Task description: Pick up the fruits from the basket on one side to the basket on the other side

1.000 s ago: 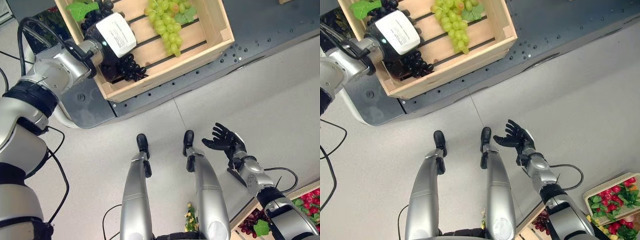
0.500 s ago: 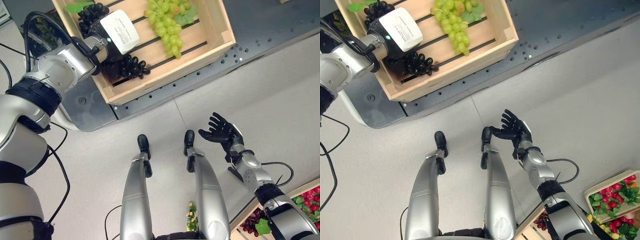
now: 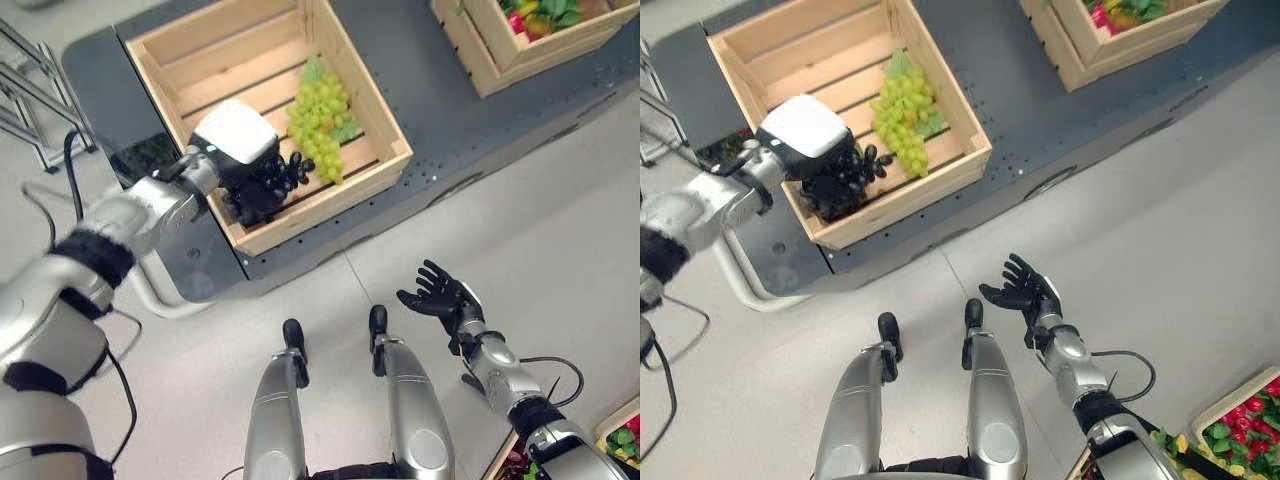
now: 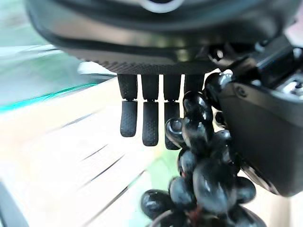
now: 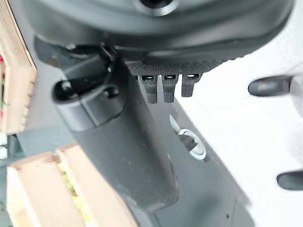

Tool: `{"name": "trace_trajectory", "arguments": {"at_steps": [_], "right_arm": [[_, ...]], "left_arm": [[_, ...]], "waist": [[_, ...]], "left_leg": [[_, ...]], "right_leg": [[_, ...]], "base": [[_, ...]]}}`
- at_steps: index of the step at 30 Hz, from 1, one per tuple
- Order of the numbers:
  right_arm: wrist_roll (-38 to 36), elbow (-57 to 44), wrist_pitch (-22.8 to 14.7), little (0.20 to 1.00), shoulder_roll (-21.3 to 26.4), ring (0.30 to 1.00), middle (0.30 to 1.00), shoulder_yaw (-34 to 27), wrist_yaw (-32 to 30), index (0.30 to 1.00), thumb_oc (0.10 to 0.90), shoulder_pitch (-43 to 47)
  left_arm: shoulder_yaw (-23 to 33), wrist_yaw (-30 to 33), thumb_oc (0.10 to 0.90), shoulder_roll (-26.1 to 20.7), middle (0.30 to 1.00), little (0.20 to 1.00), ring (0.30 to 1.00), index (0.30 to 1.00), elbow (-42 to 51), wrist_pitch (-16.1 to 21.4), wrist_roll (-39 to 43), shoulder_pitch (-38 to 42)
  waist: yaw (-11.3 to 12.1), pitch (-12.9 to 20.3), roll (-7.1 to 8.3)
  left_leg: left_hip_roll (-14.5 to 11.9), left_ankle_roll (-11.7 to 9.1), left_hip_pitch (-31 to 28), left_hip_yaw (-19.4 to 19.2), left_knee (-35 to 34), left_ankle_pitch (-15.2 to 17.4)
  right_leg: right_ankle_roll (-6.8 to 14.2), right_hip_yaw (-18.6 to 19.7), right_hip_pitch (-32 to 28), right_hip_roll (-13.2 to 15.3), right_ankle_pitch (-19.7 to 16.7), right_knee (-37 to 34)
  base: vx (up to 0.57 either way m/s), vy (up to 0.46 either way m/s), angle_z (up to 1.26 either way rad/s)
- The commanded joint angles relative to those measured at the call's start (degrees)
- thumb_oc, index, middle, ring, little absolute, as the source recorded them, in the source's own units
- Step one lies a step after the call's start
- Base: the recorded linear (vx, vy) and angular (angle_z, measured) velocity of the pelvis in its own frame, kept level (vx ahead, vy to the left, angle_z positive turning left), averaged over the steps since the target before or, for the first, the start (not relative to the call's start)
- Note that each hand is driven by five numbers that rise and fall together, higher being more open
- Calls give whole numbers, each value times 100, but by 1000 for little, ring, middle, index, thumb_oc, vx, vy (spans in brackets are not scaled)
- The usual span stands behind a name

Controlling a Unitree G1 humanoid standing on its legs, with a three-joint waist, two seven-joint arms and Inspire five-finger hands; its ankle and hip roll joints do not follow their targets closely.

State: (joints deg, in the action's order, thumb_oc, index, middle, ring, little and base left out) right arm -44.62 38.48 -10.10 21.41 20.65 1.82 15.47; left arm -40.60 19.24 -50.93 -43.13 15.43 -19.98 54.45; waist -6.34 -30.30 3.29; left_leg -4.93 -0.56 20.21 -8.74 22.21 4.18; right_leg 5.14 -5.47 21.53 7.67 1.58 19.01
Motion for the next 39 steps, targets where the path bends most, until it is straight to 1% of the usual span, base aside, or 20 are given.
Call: {"name": "trace_trajectory", "arguments": {"at_steps": [1, 4, 5, 6, 7, 8, 9, 12, 13, 14, 15, 16, 18, 20, 23, 24, 25, 29, 35, 39], "right_arm": [[532, -573, -385, 900, -19, 900, 900, -305, -215, 900, 800, -245], [687, -630, -272, 900, -110, 900, 900, -244, -181, 900, 800, -444], [699, -597, -176, 900, -150, 900, 900, -218, -126, 900, 800, -518], [714, -593, -154, 900, -160, 900, 900, -213, -108, 900, 800, -540], [827, -581, -126, 900, -199, 900, 900, -177, -82, 900, 800, -603], [898, -575, -140, 900, -204, 900, 900, -157, -50, 900, 800, -623], [954, -607, -150, 900, -227, 900, 900, -89, -6, 900, 800, -645], [889, -769, -168, 900, -296, 900, 900, 2, 32, 900, 800, -682], [848, -863, -129, 900, -330, 900, 900, 35, 58, 900, 800, -683], [834, -897, -112, 900, -339, 900, 900, 46, 84, 900, 800, -681], [603, -1071, -5, 900, -394, 900, 900, 104, 529, 900, 800, -637], [558, -1176, 1, 900, -434, 900, 900, 138, 768, 900, 800, -645], [577, -1349, -49, 900, -441, 900, 900, 232, 1026, 900, 800, -604], [548, -1654, -3, 900, -298, 900, 900, 213, 1231, 900, 800, -383], [543, -1943, 33, 900, -168, 900, 900, 205, 1269, 900, 800, -142], [619, -2256, 154, 900, -95, 900, 900, 196, 1125, 900, 800, 82], [679, -2322, 119, 900, -76, 900, 900, 192, 1109, 900, 800, 135], [738, -2809, 396, 900, 96, 900, 900, 148, 811, 900, 800, 847], [1001, -2874, 617, 900, 142, 900, 900, 213, 141, 900, 800, 1810], [977, -2827, 689, 900, 177, 900, 900, 277, -132, 900, 800, 2110]], "left_arm": [[1425, 433, 400, 78, 300, 300, 300, 300, 127, 354, 1537, -248], [1939, 434, 400, 463, 300, 300, 300, 300, 269, 435, 2276, -735], [2187, 346, 400, 676, 300, 300, 300, 300, 298, 456, 2717, -905], [2262, 287, 400, 732, 300, 300, 300, 300, 312, 431, 2832, -953], [2459, 247, 400, 908, 300, 300, 300, 300, 350, 466, 3232, -1061], [2542, 248, 400, 976, 300, 300, 300, 300, 374, 505, 3462, -1099], [2690, 241, 400, 1130, 300, 300, 300, 300, 387, 575, 3876, -1160], [2899, 198, 400, 1404, 300, 300, 300, 300, 444, 739, 4529, -1280], [2971, 172, 400, 1507, 300, 300, 300, 300, 477, 740, 4675, -1311], [2984, 153, 400, 1530, 300, 300, 300, 300, 481, 746, 4740, -1320], [3050, -155, 400, 1661, 300, 300, 300, 300, 537, 699, 5193, -1377], [3057, -484, 400, 1723, 300, 300, 300, 300, 581, 589, 5433, -1407], [2986, -675, 400, 1789, 300, 300, 300, 300, 686, 618, 5248, -1394], [2894, -1048, 400, 1650, 300, 300, 300, 300, 781, 614, 5581, -1237], [2833, -1273, 400, 1601, 300, 300, 300, 300, 845, 632, 5739, -1080], [2735, -1378, 400, 1616, 300, 300, 300, 300, 909, 581, 5719, -947], [2710, -1436, 400, 1622, 300, 300, 300, 300, 925, 575, 5730, -916], [2460, -1665, 400, 1634, 300, 300, 300, 300, 1176, 466, 5528, -773], [2070, -1929, 400, 1540, 300, 300, 300, 300, 1427, 277, 5274, -462], [1883, -2034, 400, 1475, 300, 300, 300, 300, 1546, 173, 5315, -299]], "waist": [[185, 503, -223], [148, 833, -269], [131, 1013, -293], [126, 1063, -300], [119, 1235, -323], [113, 1299, -331], [92, 1442, -354], [53, 1699, -392], [41, 1802, -415], [36, 1830, -424], [21, 1944, -453], [12, 1994, -468], [20, 2112, -501], [36, 2243, -551], [47, 2324, -579], [48, 2371, -587], [49, 2382, -588], [76, 2436, -581], [199, 2539, -548], [264, 2580, -539]], "left_leg": [[258, 122, -966, -125, -699, 268], [273, 79, -1403, -131, -1045, 217], [269, 55, -1639, -124, -1227, 199], [270, 50, -1702, -122, -1272, 198], [272, 35, -1899, -124, -1405, 202], [270, 29, -1975, -123, -1449, 206], [252, 20, -2117, -132, -1519, 216], [234, 5, -2370, -137, -1635, 234], [223, 0, -2473, -127, -1710, 227], [222, -1, -2508, -128, -1735, 224], [207, -16, -2646, -124, -1885, 182], [204, -26, -2705, -104, -1978, 147], [184, -69, -2845, -95, -2233, 31], [171, -129, -2987, -74, -2541, -105], [155, -170, -3066, -95, -2721, -179], [150, -190, -3040, -29, -2721, -178], [148, -195, -3036, -16, -2721, -178], [109, -190, -3079, -60, -2721, -171], [80, -184, -3123, -24, -2721, -143], [70, -178, -3118, 37, -2721, -148]], "right_leg": [[63, -188, -783, 147, 189, -311], [33, -220, -1248, 129, 190, -672], [17, -230, -1514, 109, 189, -869], [12, -230, -1586, 103, 190, -922], [-1, -248, -1812, 88, 198, -1076], [-9, -256, -1902, 84, 202, -1130], [-33, -272, -2039, 79, 227, -1181], [-71, -288, -2299, 55, 259, -1280], [-80, -285, -2407, 51, 243, -1363], [-81, -287, -2444, 51, 236, -1393], [-86, -279, -2575, 45, 187, -1538], [-92, -269, -2636, 33, 151, -1624], [-72, -315, -2789, 17, 44, -1858], [-62, -386, -2963, -20, -47, -2118], [-52, -474, -3094, -43, -120, -2332], [-68, -474, -3127, -75, -98, -2351], [-71, -476, -3133, -81, -90, -2351], [-110, -491, -3144, -85, -21, -2289], [-133, -522, -3263, -112, -13, -2387], [-144, -531, -3294, -123, 0, -2401]], "base": [[139, -6, -12], [154, -5, -7], [163, -13, 2], [190, -26, 2], [132, -30, 4], [154, -46, 4], [101, -45, 1], [91, -55, -3], [64, -38, -5], [62, -38, -4], [24, -42, -6], [16, -56, -9], [16, -56, -7], [28, -55, -2], [18, -50, 0], [13, -47, 6], [8, -35, 6], [8, -14, 1], [25, -41, 0], [6, -38, 1]]}}
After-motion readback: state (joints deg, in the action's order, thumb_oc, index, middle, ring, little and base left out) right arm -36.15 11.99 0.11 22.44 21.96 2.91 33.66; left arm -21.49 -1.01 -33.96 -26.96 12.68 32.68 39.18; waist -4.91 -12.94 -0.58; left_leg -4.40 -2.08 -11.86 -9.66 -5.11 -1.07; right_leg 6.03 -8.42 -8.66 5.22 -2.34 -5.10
